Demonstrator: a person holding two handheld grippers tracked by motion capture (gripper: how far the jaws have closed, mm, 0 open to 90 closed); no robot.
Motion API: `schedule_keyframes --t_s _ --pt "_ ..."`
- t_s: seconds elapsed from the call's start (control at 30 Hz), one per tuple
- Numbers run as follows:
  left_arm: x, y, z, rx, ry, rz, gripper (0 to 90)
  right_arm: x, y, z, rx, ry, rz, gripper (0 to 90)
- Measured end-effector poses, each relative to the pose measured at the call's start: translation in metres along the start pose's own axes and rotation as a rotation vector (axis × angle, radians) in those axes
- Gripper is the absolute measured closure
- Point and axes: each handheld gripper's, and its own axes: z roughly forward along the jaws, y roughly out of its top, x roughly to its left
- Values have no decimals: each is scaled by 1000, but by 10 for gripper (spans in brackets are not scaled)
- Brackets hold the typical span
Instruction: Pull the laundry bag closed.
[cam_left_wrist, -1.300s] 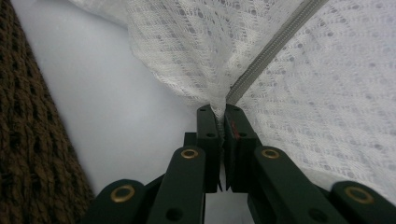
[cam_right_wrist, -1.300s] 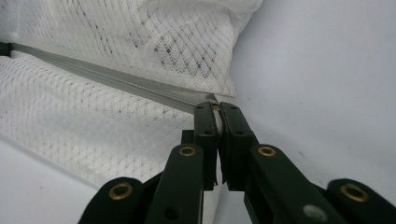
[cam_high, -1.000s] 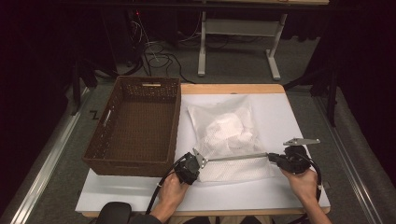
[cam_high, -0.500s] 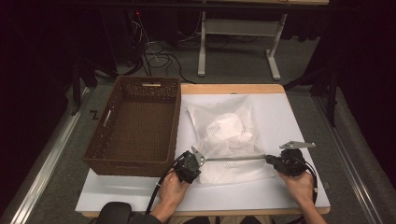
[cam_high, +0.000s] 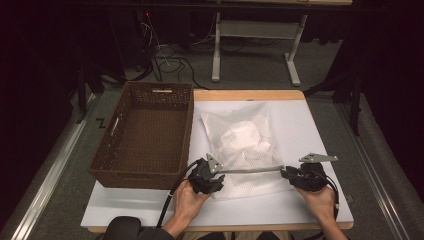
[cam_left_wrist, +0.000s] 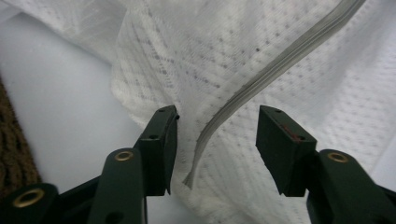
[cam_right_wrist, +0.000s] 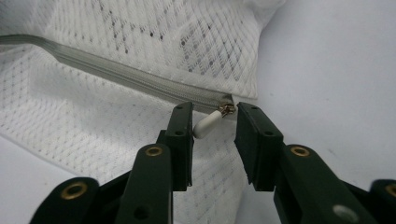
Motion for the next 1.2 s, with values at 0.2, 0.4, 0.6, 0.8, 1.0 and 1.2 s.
schedule_keyframes --t_s 0.2,0.4,0.6,0.8,1.0,1.2 --pt "1 4 -10 -4 -65 -24 450 7 0 -14 -40 -5 -15 622" --pt "0 4 -19 -6 -106 -25 448 15 -6 -22 -55 6 -34 587" --pt "-2 1 -27 -9 -136 -19 444 21 -12 -24 -64 24 -44 580" --pt "-3 -5 -29 -15 -145 -13 439 29 -15 -22 -67 46 -52 579" --pt "-3 -11 -26 -15 -137 -14 435 37 -17 -15 -55 70 -60 578" --pt "-2 -15 -21 -6 -135 -15 434 43 -17 -8 -48 73 -74 579"
